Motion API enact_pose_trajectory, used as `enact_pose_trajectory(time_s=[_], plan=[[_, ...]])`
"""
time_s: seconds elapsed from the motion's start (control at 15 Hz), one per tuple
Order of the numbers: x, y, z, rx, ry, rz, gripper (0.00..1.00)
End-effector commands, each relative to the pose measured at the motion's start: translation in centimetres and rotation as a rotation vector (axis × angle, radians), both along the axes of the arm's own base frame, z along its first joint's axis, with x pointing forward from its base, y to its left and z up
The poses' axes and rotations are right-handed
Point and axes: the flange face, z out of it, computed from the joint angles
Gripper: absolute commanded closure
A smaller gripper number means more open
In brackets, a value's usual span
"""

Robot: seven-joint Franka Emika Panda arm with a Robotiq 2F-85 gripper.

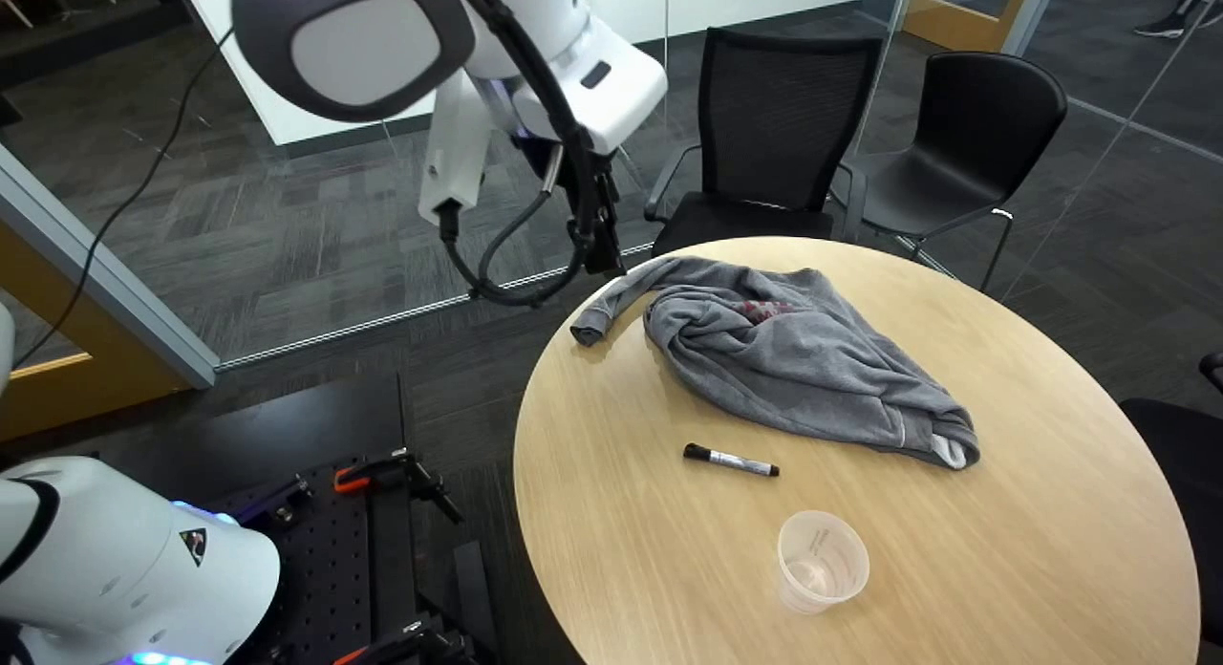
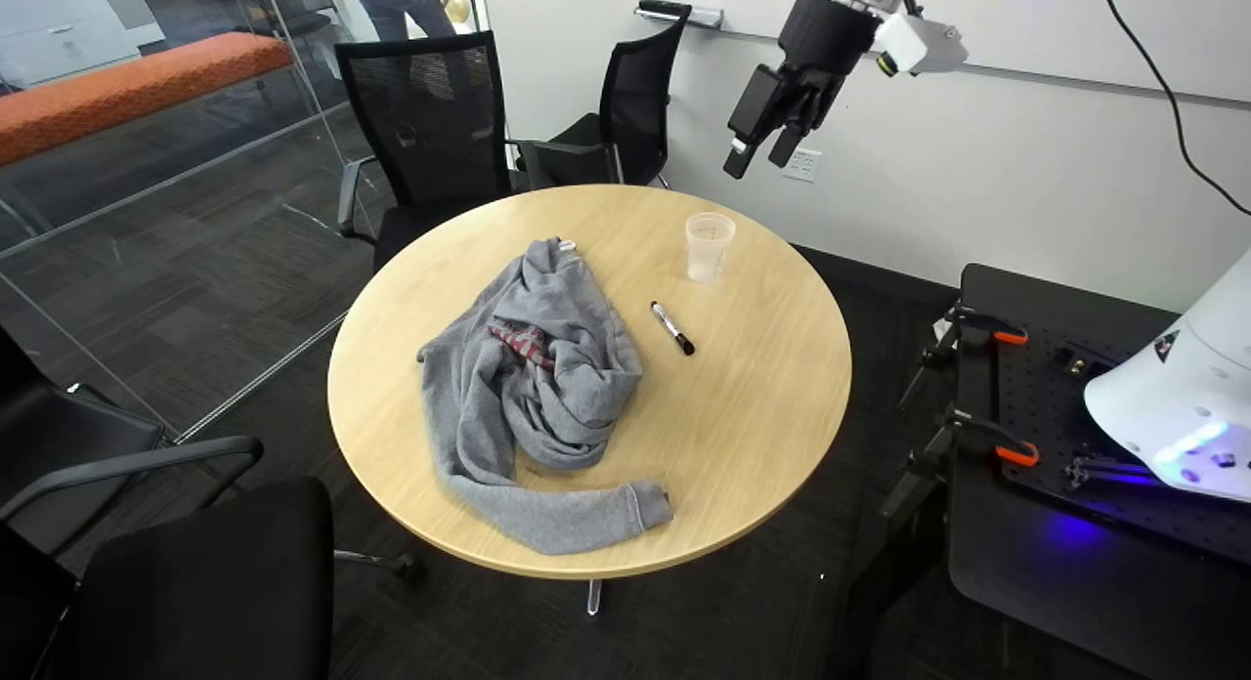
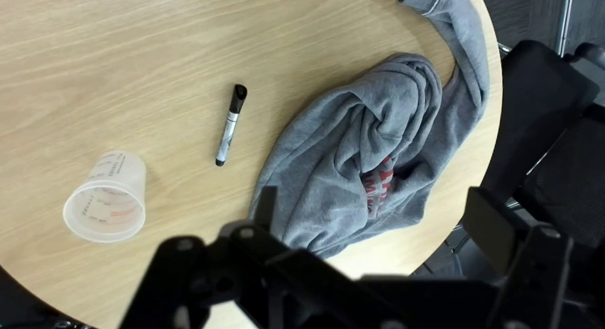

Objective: Place the black marker inside the clear cup

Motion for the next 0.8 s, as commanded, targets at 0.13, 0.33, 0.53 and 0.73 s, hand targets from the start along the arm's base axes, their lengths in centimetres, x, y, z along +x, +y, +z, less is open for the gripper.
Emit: enact_pose_trajectory(time_s=[0.13,0.33,0.53,0.73], plan=[[4.9,-1.3,-4.4,0.033,0.030,-0.049,0.00],[6.4,-2.3,-7.4,0.024,0.077,-0.085,0.00],[7.6,-2.9,-10.0,0.024,0.114,-0.106,0.00],[9.0,-3.3,-12.5,0.018,0.124,-0.121,0.00]])
